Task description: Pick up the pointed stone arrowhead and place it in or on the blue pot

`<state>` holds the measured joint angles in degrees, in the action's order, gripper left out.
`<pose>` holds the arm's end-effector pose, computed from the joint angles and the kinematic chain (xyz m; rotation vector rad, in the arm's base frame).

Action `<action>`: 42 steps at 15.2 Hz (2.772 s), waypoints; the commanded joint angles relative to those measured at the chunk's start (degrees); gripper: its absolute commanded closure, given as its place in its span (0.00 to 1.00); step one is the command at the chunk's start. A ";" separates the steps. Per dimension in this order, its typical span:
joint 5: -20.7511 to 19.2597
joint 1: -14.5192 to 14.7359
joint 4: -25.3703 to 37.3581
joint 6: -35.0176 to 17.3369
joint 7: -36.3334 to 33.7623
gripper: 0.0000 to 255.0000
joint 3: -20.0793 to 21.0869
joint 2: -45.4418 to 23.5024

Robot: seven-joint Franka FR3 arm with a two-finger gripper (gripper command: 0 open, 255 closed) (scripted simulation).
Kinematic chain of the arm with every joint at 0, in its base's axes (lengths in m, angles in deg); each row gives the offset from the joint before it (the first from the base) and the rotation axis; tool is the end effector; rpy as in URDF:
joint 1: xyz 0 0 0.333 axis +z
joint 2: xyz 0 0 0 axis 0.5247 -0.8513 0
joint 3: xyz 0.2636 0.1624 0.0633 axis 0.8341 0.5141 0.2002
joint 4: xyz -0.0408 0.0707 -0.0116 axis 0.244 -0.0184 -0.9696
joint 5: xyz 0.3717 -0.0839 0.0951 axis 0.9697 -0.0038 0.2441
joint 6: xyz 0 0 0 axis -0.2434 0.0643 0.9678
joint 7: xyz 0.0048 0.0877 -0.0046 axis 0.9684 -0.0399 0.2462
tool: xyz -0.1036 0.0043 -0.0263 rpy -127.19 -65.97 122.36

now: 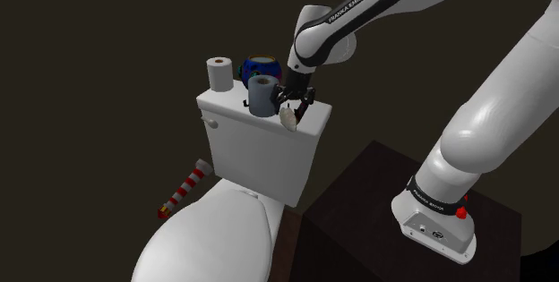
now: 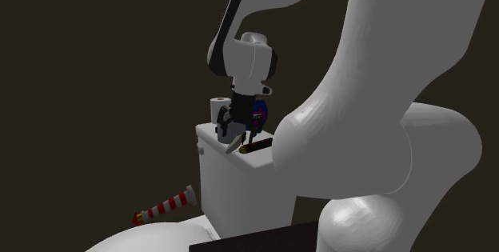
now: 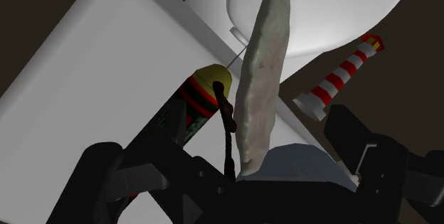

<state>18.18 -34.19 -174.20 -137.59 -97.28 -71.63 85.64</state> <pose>0.4598 0.0610 0.3370 -2.8828 0.7119 -0.0309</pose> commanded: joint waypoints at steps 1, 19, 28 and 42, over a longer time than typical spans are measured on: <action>0.01 0.01 -0.01 -0.12 0.00 0.00 0.02 -0.09; -0.41 -0.15 1.15 3.26 -0.61 1.00 -0.11 2.16; -1.27 -0.44 4.51 10.75 -1.86 1.00 -0.47 6.35; -2.38 -0.83 11.68 22.01 -3.59 1.00 -1.10 10.52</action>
<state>15.86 -35.01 -163.14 -116.57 -100.72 -72.69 95.81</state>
